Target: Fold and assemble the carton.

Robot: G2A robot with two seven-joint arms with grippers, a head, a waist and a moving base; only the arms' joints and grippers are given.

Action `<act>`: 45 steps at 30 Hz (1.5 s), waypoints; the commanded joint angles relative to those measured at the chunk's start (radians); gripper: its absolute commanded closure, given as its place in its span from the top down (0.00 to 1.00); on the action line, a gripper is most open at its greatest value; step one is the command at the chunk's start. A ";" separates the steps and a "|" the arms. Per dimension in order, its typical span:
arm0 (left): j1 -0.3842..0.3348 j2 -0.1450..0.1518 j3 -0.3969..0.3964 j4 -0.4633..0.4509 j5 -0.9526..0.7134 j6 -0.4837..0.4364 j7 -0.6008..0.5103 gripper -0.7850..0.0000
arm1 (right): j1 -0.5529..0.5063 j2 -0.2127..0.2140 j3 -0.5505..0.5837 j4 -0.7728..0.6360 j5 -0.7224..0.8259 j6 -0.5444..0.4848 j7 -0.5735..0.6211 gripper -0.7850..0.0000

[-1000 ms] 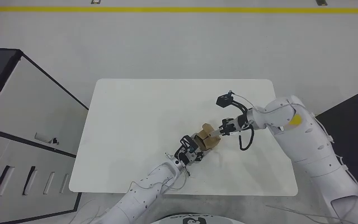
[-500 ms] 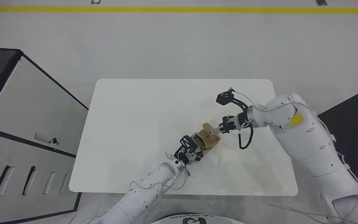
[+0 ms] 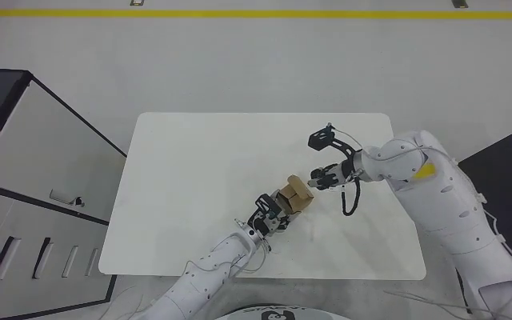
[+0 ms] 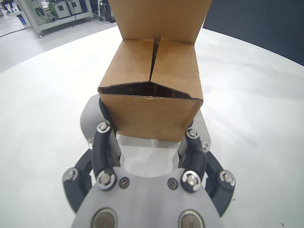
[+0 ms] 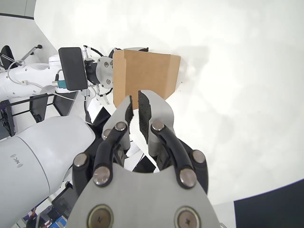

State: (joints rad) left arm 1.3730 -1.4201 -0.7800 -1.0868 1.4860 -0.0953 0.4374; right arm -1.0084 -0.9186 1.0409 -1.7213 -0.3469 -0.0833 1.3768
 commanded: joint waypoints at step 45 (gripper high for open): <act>0.025 0.009 -0.021 -0.025 0.022 -0.012 0.007 0.00 | 0.141 -0.062 -0.265 -0.010 -0.208 0.033 0.019 0.30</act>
State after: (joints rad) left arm 1.3970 -1.4123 -0.7999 -1.1110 1.5079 -0.1061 0.4439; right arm -0.8692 -0.9794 0.7808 -1.7326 -0.5506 -0.0518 1.3960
